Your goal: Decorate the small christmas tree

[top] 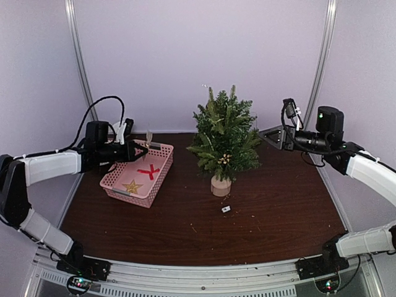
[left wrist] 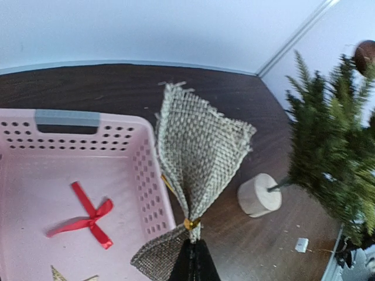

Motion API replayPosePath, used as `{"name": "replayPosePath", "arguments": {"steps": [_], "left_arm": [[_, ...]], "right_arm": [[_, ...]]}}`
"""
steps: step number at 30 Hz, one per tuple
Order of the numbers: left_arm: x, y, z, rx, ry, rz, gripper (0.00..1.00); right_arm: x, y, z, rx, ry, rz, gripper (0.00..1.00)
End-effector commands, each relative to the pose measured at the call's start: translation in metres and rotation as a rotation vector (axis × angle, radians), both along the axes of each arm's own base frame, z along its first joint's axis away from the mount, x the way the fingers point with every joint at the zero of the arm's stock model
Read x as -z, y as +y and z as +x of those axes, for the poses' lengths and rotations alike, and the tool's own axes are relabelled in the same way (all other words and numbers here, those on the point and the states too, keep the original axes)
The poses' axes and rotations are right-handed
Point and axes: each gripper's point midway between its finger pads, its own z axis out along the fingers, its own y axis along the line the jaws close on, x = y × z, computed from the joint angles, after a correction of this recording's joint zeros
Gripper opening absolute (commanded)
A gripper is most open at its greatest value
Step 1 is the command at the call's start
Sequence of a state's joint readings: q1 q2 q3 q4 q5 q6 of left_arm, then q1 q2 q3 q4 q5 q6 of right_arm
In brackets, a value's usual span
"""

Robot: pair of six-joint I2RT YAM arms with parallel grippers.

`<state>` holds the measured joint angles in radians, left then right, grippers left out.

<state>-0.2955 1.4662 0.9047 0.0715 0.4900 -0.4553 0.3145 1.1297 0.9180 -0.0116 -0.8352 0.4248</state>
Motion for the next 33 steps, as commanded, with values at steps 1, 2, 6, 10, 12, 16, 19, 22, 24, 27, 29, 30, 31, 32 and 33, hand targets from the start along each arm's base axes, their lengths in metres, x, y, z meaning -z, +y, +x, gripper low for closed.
{"name": "replayPosePath", "arguments": {"steps": [1, 2, 6, 10, 12, 16, 19, 22, 24, 27, 29, 30, 31, 32, 33], "left_arm": [[-0.089, -0.03, -0.04, 0.229, -0.256, -0.159, 0.0], [-0.096, -0.036, -0.052, 0.276, -0.289, -0.147, 0.0], [-0.121, -0.069, -0.106, 0.421, -0.478, -0.018, 0.0], [-0.142, -0.087, -0.147, 0.53, -0.583, -0.07, 0.0], [-0.15, -0.093, -0.162, 0.542, -0.634, -0.064, 0.0], [-0.152, -0.109, -0.185, 0.587, -0.687, 0.053, 0.0], [-0.146, -0.123, -0.191, 0.556, -0.739, 0.241, 0.0], [-0.148, -0.14, -0.201, 0.537, -0.811, 0.29, 0.0], [-0.143, -0.156, -0.218, 0.596, -0.893, 0.334, 0.0], [-0.134, -0.168, -0.229, 0.656, -1.008, 0.499, 0.0], [-0.128, -0.173, -0.236, 0.688, -1.078, 0.597, 0.0], [-0.125, -0.175, -0.238, 0.697, -1.116, 0.648, 0.0], [-0.122, -0.177, -0.239, 0.705, -1.154, 0.699, 0.0], [-0.119, -0.178, -0.239, 0.71, -1.184, 0.745, 0.0], [-0.116, -0.179, -0.241, 0.724, -1.214, 0.781, 0.0]], "right_arm": [[-0.033, 0.012, -0.01, -0.075, -0.104, 0.023, 0.71], [-0.035, 0.016, -0.013, -0.094, -0.119, 0.02, 0.7], [-0.048, 0.035, -0.03, -0.168, -0.193, 0.007, 0.66], [-0.062, 0.043, -0.05, -0.208, -0.269, -0.002, 0.63], [-0.068, 0.045, -0.059, -0.223, -0.292, -0.008, 0.62], [-0.076, 0.057, -0.081, -0.264, -0.371, -0.066, 0.58], [-0.073, 0.062, -0.088, -0.254, -0.366, -0.137, 0.53], [-0.071, 0.066, -0.095, -0.237, -0.382, -0.153, 0.49], [-0.069, 0.065, -0.099, -0.238, -0.388, -0.155, 0.48], [-0.072, 0.059, -0.103, -0.233, -0.364, -0.194, 0.47], [-0.07, 0.052, -0.105, -0.217, -0.334, -0.224, 0.47], [-0.069, 0.049, -0.107, -0.213, -0.32, -0.233, 0.47], [-0.069, 0.047, -0.109, -0.212, -0.307, -0.24, 0.47], [-0.067, 0.045, -0.111, -0.21, -0.287, -0.245, 0.46], [-0.066, 0.044, -0.114, -0.214, -0.267, -0.246, 0.45]]}}
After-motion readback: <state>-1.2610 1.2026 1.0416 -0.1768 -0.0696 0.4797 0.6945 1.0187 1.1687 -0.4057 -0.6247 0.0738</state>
